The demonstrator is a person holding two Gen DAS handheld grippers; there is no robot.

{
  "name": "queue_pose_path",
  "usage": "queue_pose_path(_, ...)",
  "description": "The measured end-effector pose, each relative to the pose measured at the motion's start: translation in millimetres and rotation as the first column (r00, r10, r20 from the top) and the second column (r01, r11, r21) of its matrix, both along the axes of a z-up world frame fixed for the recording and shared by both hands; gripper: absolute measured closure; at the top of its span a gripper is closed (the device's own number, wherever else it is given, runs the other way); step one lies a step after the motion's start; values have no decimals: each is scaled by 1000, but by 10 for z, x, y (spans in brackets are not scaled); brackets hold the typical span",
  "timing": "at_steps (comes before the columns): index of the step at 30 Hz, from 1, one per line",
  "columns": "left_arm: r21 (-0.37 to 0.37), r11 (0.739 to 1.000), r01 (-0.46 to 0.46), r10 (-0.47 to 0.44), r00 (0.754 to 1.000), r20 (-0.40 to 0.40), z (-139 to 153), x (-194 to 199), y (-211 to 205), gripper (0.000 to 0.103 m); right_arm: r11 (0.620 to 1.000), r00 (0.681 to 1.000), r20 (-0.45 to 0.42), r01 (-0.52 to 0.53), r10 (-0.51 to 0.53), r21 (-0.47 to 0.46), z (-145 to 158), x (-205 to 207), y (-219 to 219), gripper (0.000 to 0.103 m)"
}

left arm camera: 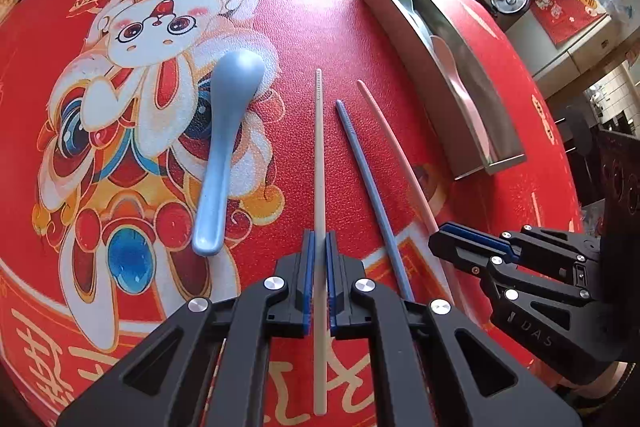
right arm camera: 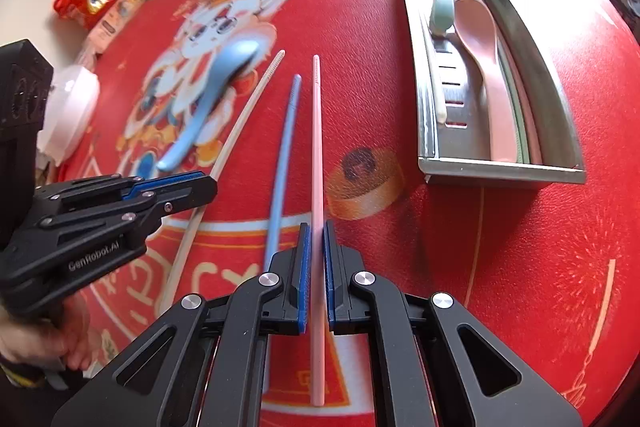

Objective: Organize utensils
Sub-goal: 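Carry both held chopsticks over the steel tray and lower them in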

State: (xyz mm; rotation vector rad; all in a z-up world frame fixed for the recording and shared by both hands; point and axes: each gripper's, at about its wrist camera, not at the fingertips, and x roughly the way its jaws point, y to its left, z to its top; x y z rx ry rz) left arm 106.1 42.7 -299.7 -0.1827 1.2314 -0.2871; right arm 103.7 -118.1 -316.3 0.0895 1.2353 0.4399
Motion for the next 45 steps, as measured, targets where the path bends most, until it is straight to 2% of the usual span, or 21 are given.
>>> queue_pose_path(9, -122, 991, -58, 56, 998, -21, 184, -63, 198, 97, 995, 998, 13, 56, -57, 78, 182, -15, -181, 97)
queue_pose_path(16, -154, 987, -51, 51, 999, -1, 380, 38, 147, 97, 991, 995, 48, 80, -85, 107, 337, 29, -278, 97)
queue_pose_path(23, -201, 979, -38, 41, 999, 10, 544, 315, -77, 97, 978, 983, 65, 159, -169, 139, 481, 265, -547, 97)
queue_pose_path(32, -217, 976, -18, 22, 1000, 14, 589, 823, -575, 97, 975, 973, 100, 198, -208, 102, 556, 731, -878, 97)
queue_pose_path(41, -276, 957, -93, 92, 996, -17, 519, 1346, -876, 97, 977, 971, 112, 208, -211, 42, 497, 1254, -1070, 97)
queue_pose_path(45, -261, 958, -116, 112, 993, -32, 420, 1449, -955, 97, 982, 976, 110, 187, -188, 18, 445, 1406, -1048, 97)
